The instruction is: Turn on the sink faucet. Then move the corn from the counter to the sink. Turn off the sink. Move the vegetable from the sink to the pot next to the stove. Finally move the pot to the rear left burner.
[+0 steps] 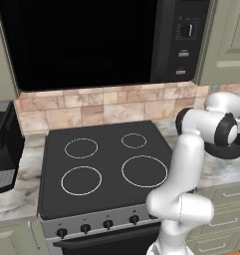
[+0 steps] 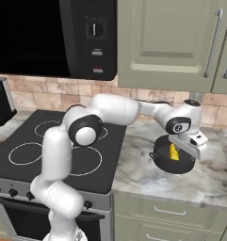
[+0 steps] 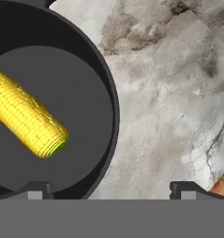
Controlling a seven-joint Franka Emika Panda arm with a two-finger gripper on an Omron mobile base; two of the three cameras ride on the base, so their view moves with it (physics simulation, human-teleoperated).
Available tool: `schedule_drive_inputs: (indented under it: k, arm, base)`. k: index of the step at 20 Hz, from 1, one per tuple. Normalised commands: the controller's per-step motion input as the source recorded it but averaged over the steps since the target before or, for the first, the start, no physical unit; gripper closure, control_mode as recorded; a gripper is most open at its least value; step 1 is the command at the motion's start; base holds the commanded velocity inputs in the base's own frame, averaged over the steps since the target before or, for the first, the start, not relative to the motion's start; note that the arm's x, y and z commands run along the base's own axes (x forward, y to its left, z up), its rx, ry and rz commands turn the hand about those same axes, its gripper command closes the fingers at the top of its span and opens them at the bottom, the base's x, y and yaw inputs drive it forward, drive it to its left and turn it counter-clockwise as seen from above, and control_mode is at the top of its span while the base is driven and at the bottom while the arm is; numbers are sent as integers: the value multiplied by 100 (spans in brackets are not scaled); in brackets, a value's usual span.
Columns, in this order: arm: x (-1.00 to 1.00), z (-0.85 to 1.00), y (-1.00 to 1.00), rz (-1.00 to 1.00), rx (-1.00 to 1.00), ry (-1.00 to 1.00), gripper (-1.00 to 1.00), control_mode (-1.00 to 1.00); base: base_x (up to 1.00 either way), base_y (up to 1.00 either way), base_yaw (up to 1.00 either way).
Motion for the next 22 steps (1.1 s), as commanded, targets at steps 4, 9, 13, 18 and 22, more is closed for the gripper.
schedule_drive_inputs:
  k: [4, 9, 13, 18, 22]
  arm:
    - [10, -6, 0, -12, 0, 10, -100, -100]
    - [0, -19, -4, -7, 1, 5, -100, -100]
    - [0, -25, -13, -5, 2, 0, -100, -100]
    - [0, -25, -10, -5, 2, 1, -100, -100]
    - [0, -23, -2, -4, 0, 0, -100, -100]
  base:
    - [0, 0, 0]
    - [0, 0, 0]
    - [0, 0, 0]
    - [0, 0, 0]
    - [0, 0, 0]
